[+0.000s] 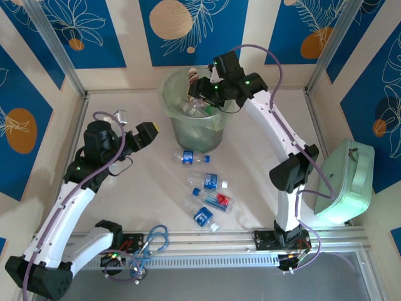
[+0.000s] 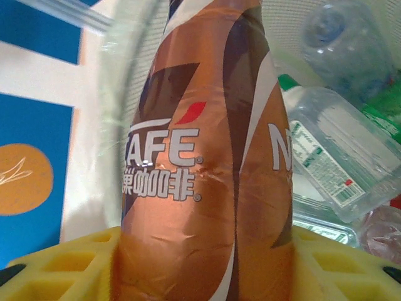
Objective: Put the plastic bottles in the bin
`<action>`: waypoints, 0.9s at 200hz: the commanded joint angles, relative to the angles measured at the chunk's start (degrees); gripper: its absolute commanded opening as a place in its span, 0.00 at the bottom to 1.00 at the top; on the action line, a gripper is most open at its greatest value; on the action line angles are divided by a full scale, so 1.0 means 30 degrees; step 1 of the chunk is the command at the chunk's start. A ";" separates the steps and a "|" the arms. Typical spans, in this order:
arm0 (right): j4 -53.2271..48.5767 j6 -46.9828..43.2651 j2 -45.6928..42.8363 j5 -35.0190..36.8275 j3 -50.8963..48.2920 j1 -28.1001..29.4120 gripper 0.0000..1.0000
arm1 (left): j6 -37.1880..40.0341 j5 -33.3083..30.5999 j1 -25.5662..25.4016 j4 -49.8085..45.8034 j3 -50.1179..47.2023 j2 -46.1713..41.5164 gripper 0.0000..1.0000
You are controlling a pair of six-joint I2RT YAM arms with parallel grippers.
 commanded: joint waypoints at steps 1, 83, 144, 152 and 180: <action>-0.0196 0.2086 0.0327 0.2044 0.0877 0.0421 0.52 | 0.0464 -0.0198 0.0137 -0.0257 -0.0154 -0.0421 0.94; -0.2659 0.3074 0.4339 0.1824 0.6989 0.0831 0.78 | 0.0669 -0.0368 0.0133 -0.0994 -0.0389 -0.0382 0.95; -0.2879 0.2136 0.3737 0.1751 0.7042 0.0833 0.80 | 0.0238 -0.0349 0.0134 -0.1223 -0.0578 -0.0224 0.93; -0.2875 0.1939 0.3523 0.1736 0.7014 0.0861 0.80 | 0.0150 -0.0327 0.0148 -0.1231 -0.0674 -0.0190 0.93; -0.3192 0.1036 0.2303 0.2423 0.6546 0.1090 0.79 | -0.0154 -0.0394 0.0133 -0.1492 -0.1078 -0.0128 0.91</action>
